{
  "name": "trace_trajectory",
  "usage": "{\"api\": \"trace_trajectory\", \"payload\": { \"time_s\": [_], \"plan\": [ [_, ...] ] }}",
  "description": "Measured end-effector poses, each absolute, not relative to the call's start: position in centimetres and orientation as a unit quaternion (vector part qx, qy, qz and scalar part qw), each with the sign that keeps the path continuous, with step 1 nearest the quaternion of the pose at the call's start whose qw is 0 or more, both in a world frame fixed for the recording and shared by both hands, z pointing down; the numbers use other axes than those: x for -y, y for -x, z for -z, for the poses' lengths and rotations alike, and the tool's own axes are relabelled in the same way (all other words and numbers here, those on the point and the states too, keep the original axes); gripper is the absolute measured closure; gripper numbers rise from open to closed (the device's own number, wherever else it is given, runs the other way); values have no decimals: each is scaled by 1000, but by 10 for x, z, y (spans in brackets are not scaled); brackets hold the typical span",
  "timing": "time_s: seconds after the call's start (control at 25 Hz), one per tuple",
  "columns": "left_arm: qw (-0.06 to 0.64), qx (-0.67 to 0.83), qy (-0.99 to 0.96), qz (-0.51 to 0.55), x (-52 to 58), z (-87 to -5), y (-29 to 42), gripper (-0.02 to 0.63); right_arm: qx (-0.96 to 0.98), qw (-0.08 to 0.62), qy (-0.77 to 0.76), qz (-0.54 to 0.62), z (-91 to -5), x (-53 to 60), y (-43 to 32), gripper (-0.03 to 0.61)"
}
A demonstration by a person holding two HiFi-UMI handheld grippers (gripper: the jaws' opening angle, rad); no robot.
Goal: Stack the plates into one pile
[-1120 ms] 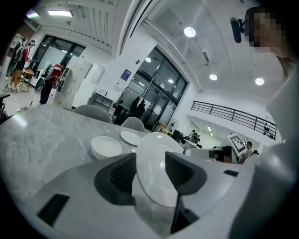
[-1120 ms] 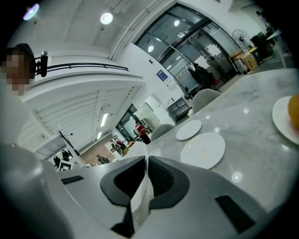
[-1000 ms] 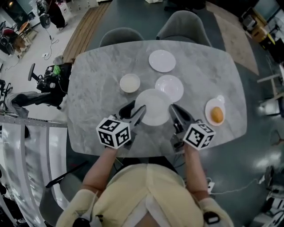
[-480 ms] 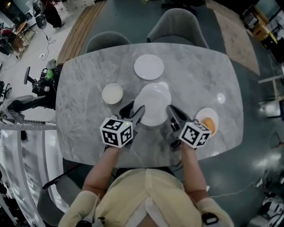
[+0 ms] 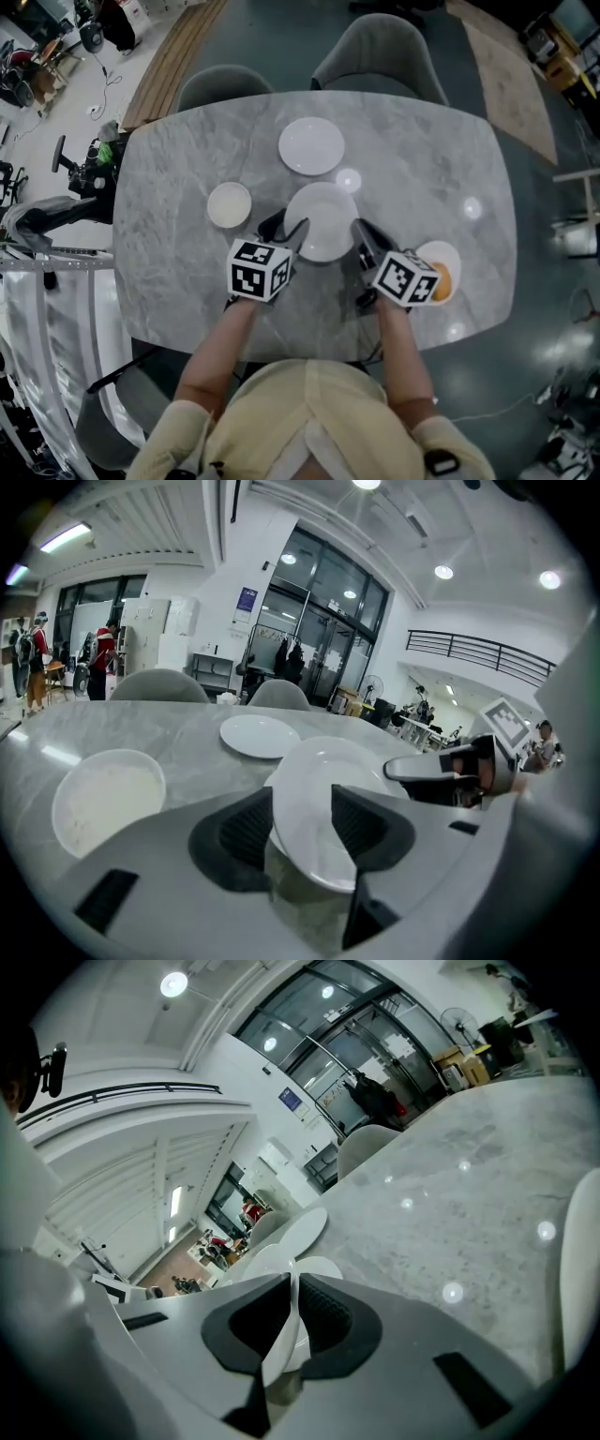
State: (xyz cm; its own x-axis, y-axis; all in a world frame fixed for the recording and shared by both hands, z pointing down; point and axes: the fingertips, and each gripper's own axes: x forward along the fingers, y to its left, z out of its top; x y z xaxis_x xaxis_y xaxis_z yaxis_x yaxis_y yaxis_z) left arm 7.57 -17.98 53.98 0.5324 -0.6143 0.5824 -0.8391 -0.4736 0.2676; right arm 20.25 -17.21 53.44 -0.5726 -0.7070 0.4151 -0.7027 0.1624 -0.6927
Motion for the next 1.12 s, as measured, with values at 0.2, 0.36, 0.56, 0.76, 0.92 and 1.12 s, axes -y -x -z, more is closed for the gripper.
{"api": "trace_trajectory", "payload": {
  "time_s": [0.2, 0.36, 0.56, 0.76, 0.92, 1.12],
  "plan": [
    [269, 436, -826, -236, 189, -552, -82, 419, -740, -15, 484, 467, -550, 177, -207, 560],
    [274, 433, -822, -249, 192, -560, -84, 418, -732, -30, 496, 466, -557, 179, -208, 559],
    [276, 437, -815, -262, 193, -570, -81, 419, -726, -43, 500, 471, -564, 179, -204, 560],
    [262, 438, -815, -273, 194, -571, -83, 419, -720, -52, 512, 466, -565, 180, -207, 558],
    [251, 438, -816, -281, 194, -574, -83, 417, -725, -80, 520, 443, -568, 179, -208, 555],
    [250, 446, -814, -275, 195, -571, -80, 417, -741, -128, 522, 402, -569, 176, -207, 517]
  ]
}}
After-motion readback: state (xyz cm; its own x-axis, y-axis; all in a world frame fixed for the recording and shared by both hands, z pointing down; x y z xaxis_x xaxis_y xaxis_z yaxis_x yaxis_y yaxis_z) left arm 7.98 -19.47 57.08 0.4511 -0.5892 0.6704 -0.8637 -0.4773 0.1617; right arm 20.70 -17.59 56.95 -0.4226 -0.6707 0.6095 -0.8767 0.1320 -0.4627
